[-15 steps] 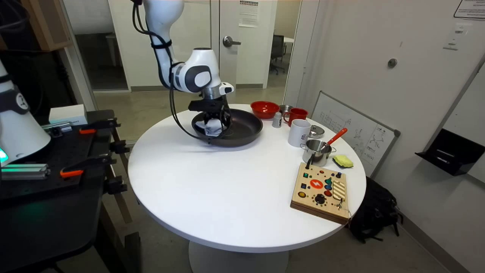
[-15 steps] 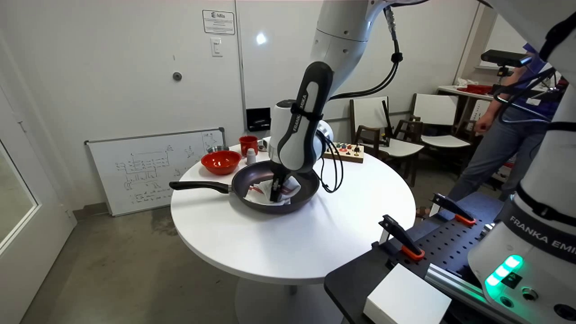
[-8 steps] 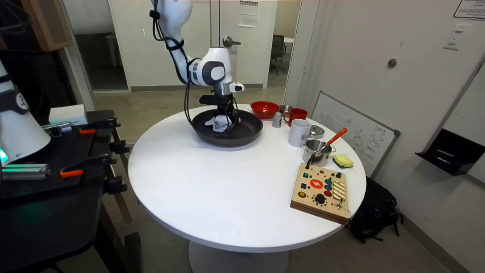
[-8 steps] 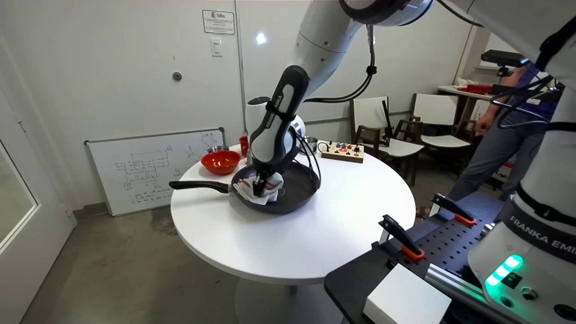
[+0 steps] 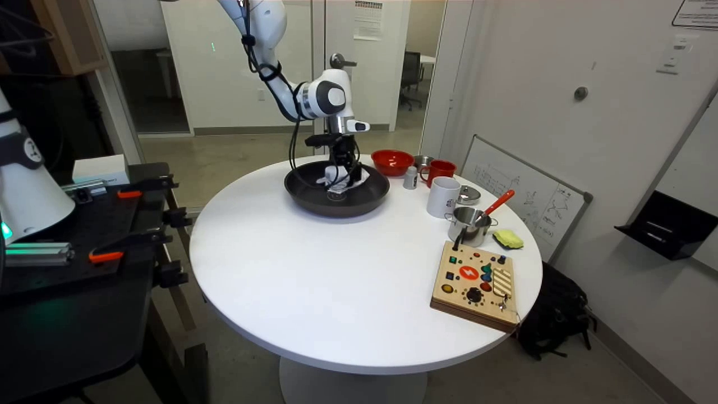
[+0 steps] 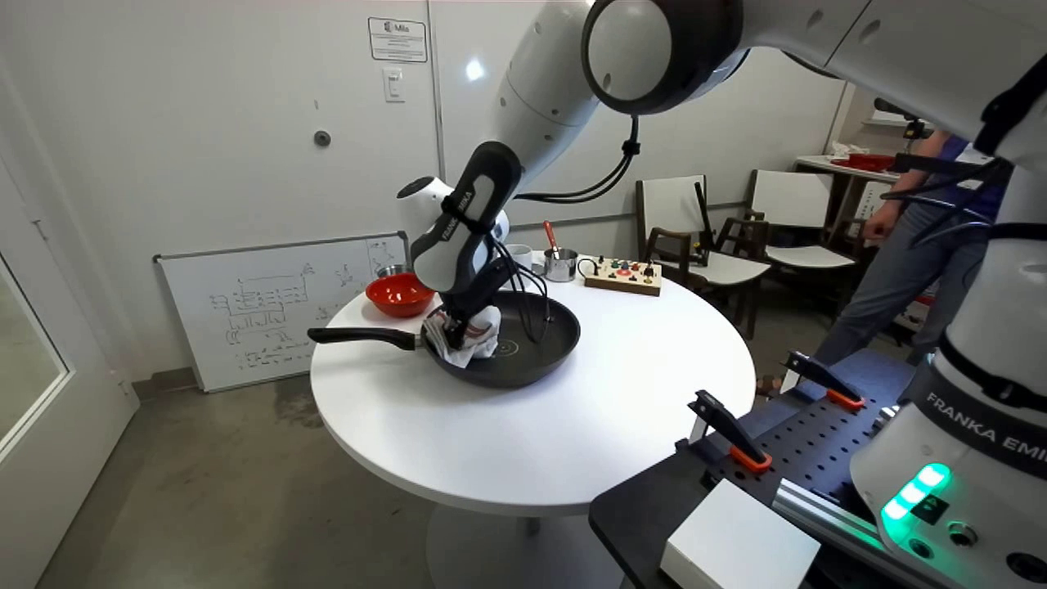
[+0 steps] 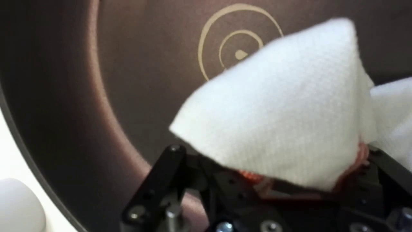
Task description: Wipe the pan with the dish cloth
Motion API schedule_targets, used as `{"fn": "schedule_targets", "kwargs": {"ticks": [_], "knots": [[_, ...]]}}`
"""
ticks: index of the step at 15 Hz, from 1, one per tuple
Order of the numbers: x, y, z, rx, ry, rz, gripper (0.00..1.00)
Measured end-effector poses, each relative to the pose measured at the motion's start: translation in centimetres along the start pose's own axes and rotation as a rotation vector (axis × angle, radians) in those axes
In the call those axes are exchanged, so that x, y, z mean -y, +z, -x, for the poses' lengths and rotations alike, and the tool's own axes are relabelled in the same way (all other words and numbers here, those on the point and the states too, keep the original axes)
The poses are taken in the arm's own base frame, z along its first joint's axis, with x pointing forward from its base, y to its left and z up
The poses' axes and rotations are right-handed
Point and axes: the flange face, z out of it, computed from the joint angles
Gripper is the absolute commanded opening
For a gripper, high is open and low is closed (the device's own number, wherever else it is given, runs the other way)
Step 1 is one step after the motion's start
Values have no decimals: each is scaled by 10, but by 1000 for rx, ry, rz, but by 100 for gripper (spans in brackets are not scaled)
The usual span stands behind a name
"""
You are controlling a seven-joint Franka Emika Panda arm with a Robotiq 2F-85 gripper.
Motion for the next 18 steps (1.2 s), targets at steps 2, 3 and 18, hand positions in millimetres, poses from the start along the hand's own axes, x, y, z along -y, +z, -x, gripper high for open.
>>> {"fn": "schedule_targets", "kwargs": {"ticks": [2,3,18], "knots": [[-13,2,-6,11,36,39,0],[-27,6,-7,12,49,60,0],[-150,42,38,125,-47,-12,0]]}}
